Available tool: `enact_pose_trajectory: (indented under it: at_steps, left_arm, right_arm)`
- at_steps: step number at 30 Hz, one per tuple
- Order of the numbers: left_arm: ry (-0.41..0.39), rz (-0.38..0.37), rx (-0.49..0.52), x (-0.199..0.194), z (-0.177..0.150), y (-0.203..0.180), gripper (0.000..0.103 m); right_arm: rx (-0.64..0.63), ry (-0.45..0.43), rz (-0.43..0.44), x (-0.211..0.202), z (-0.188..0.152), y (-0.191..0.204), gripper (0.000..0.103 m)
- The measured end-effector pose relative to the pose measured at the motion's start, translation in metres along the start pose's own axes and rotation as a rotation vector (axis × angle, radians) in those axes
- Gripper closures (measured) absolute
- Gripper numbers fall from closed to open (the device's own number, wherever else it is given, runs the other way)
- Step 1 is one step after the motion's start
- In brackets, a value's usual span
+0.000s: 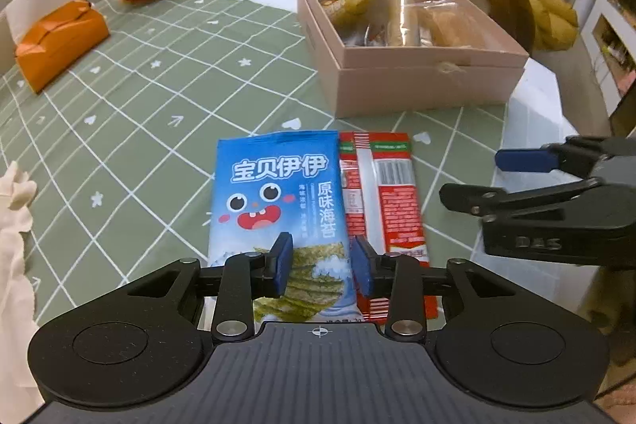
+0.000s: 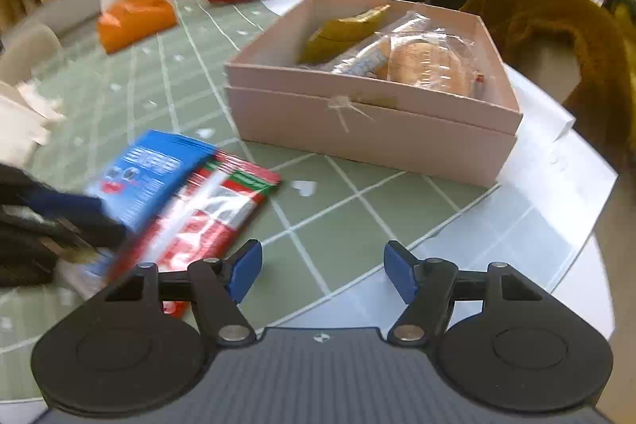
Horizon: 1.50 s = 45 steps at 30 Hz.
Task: Organize snacks
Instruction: 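Move the left tool to the blue seaweed packet while the right tool moves to the red sausage sticks, then grasp the blue seaweed packet with the left tool while the right tool grasps the red sausage sticks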
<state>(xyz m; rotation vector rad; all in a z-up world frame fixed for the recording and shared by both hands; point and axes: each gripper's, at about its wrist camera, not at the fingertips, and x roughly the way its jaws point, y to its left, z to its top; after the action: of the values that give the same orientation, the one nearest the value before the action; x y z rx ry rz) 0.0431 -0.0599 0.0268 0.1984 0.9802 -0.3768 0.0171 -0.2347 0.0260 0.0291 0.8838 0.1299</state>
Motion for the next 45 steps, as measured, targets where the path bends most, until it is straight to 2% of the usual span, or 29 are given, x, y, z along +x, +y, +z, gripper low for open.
enact_pose_trajectory:
  at_steps: [2,4,6,8,10,12,17,21,24,30,32,34,37,38,40,41,43,45]
  left_arm:
    - [0.000,0.005,-0.033,-0.002,-0.001,0.009,0.064]
    - [-0.009,-0.045,-0.127,-0.006,-0.001,0.028,0.065]
    - [-0.032,-0.126,-0.301,-0.010,-0.002,0.058,0.065]
    - [-0.071,-0.097,-0.407,-0.014,-0.003,0.082,0.066]
    - [-0.078,-0.065,-0.423,-0.012,-0.002,0.093,0.066]
    - [-0.062,-0.076,-0.431,-0.006,-0.001,0.097,0.066]
    - [-0.051,-0.066,-0.367,0.002,0.004,0.086,0.066]
    - [-0.043,-0.075,-0.345,0.006,0.006,0.079,0.066]
    - [-0.044,-0.091,-0.327,0.005,0.010,0.075,0.066]
    - [-0.058,-0.086,-0.259,-0.008,0.012,0.062,0.066]
    - [-0.053,-0.093,-0.185,-0.013,0.011,0.052,0.066]
    - [-0.017,-0.114,-0.058,-0.014,0.007,0.034,0.066]
    - [0.037,-0.088,0.108,-0.009,-0.003,0.006,0.065]
    - [0.043,-0.068,0.161,-0.006,-0.007,-0.003,0.063]
    - [0.040,-0.045,0.208,-0.003,-0.010,-0.014,0.049]
    - [0.043,-0.053,0.207,-0.002,-0.010,-0.016,0.043]
    - [0.054,-0.089,0.196,0.001,-0.010,-0.018,0.021]
    - [0.053,-0.121,0.178,0.004,-0.009,-0.020,0.012]
  right_arm:
    - [-0.001,-0.011,0.032,-0.005,0.002,0.004,0.034]
    - [-0.009,-0.013,0.061,-0.005,0.006,0.012,0.034]
    - [-0.018,-0.005,0.087,0.000,0.011,0.023,0.034]
    - [-0.035,0.012,0.098,0.008,0.013,0.036,0.034]
    - [-0.057,0.024,0.103,0.016,0.012,0.050,0.033]
    - [-0.085,0.014,0.089,0.024,0.013,0.064,0.028]
    - [-0.161,0.008,0.019,0.034,0.018,0.078,0.027]
    - [-0.100,0.007,-0.053,0.027,0.015,0.047,0.027]
    - [-0.060,0.024,-0.056,0.018,0.008,0.022,0.027]
    - [-0.053,0.012,-0.046,0.013,0.001,-0.001,0.025]
    - [-0.035,0.012,-0.057,0.012,0.001,-0.006,0.024]
    - [-0.030,0.011,-0.062,0.013,0.002,-0.013,0.024]
    - [-0.026,0.009,-0.064,0.012,0.001,-0.018,0.022]
    - [-0.025,0.008,-0.065,0.012,0.000,-0.019,0.022]
    - [-0.020,0.002,-0.065,0.011,-0.001,-0.019,0.019]
    - [-0.018,-0.005,-0.067,0.012,-0.002,-0.020,0.018]
    - [-0.009,-0.022,-0.075,0.011,-0.006,-0.020,0.015]
    - [-0.002,-0.040,-0.083,0.010,-0.010,-0.020,0.014]
